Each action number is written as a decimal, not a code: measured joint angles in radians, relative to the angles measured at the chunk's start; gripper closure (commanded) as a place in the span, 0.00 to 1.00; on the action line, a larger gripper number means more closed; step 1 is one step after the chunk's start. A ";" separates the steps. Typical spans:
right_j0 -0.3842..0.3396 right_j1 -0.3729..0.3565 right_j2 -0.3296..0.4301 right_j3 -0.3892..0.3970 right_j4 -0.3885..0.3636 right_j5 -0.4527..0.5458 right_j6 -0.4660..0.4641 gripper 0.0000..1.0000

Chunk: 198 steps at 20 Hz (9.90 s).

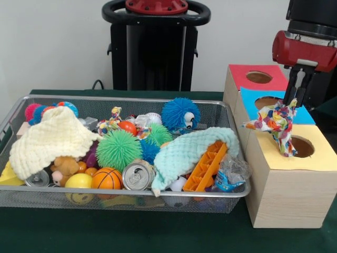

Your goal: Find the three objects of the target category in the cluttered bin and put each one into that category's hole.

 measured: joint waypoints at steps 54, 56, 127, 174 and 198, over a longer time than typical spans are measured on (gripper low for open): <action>-0.075 -0.006 0.060 0.058 0.017 -0.002 0.000 1.00; -0.069 -0.006 0.061 0.058 0.020 -0.002 0.000 1.00; -0.008 0.041 0.059 -0.006 0.039 -0.049 0.000 1.00; 0.062 0.042 -0.007 -0.006 0.078 -0.049 0.000 1.00; 0.062 0.042 -0.007 -0.006 0.084 -0.049 0.000 1.00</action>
